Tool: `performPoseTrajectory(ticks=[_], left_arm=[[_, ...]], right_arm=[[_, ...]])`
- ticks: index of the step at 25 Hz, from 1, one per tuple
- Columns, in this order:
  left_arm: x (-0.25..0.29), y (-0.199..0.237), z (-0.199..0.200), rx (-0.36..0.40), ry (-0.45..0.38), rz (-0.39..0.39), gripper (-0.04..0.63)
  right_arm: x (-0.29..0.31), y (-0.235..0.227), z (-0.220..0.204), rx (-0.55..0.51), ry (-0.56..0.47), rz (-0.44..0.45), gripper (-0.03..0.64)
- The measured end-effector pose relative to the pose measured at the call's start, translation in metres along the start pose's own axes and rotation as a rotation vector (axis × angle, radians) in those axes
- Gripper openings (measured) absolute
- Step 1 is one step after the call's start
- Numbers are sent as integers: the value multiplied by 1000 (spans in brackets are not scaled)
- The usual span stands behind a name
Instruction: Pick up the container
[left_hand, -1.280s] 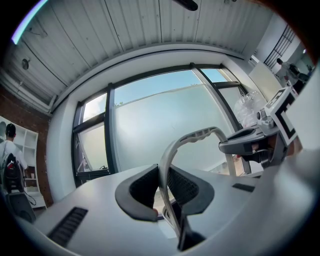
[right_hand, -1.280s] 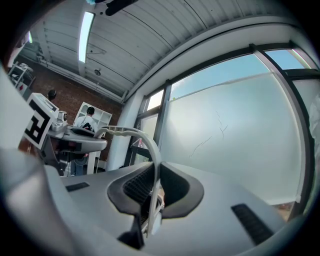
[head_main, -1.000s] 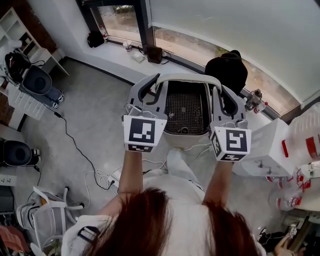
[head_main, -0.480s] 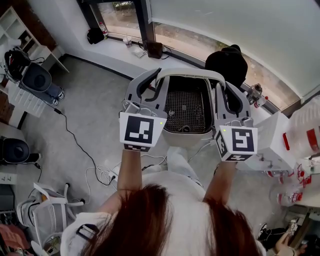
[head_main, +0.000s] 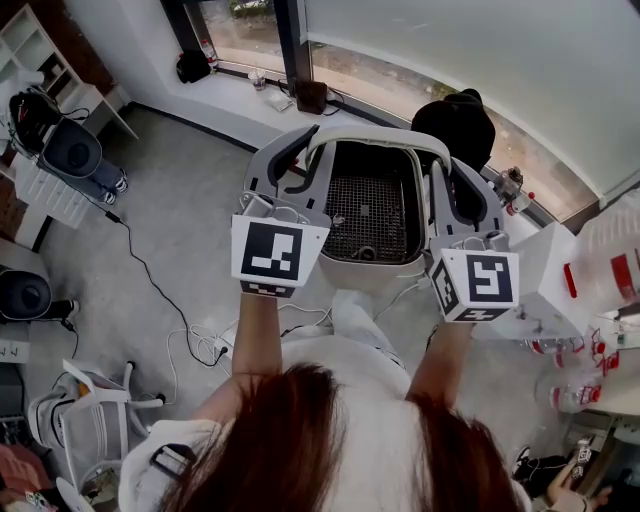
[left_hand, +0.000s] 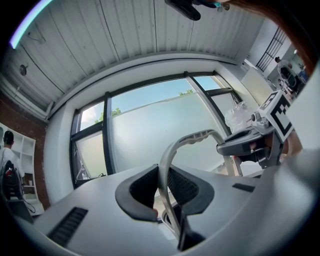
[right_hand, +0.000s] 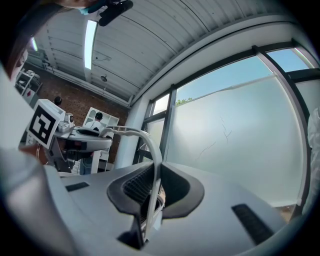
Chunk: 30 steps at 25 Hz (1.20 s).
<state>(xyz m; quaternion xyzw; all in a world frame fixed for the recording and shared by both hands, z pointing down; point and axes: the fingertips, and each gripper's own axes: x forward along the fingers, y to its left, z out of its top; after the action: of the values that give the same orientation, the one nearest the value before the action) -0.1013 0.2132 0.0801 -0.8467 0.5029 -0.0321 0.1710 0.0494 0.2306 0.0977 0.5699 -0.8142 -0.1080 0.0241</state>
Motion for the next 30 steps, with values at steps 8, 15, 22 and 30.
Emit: performPoseTrajectory(ticks=[8,15,22,30], left_arm=[[-2,-3,2,-4,-1,0,64],[-3,-12,-1,-7,6,-20,64],[-5,-14,-4,-6,13,-28,64],[-3,-9,-8,-12,19,-23,64]], right_arm=[[-4,0,0,4,-3,-1,52],[-11,-4,-2,-5,-4,-22,51],[-11,-3,-8,0,9,-23,51],[-7,-1,-10,5,15,-15,51]])
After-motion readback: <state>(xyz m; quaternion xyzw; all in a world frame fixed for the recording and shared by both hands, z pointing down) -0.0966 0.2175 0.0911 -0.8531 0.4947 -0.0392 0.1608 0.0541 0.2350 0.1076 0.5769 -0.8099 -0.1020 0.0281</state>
